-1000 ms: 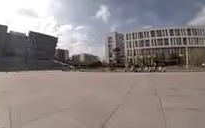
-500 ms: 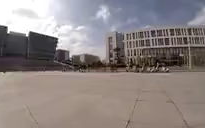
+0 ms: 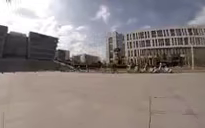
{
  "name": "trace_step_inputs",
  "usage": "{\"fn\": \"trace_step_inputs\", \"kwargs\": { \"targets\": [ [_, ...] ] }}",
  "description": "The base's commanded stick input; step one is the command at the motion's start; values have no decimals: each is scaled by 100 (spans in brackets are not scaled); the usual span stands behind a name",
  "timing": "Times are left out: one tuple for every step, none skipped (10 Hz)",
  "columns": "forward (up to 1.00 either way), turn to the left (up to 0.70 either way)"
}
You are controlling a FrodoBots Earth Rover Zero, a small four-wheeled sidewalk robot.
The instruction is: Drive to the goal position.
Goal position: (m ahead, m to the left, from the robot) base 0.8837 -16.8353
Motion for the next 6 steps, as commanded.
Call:
{"fn": "trace_step_inputs", "kwargs": {
  "targets": [
    [100, 0],
    [100, 0],
    [100, 0],
    [100, 0],
    [100, 0],
    [100, 0]
  ]
}}
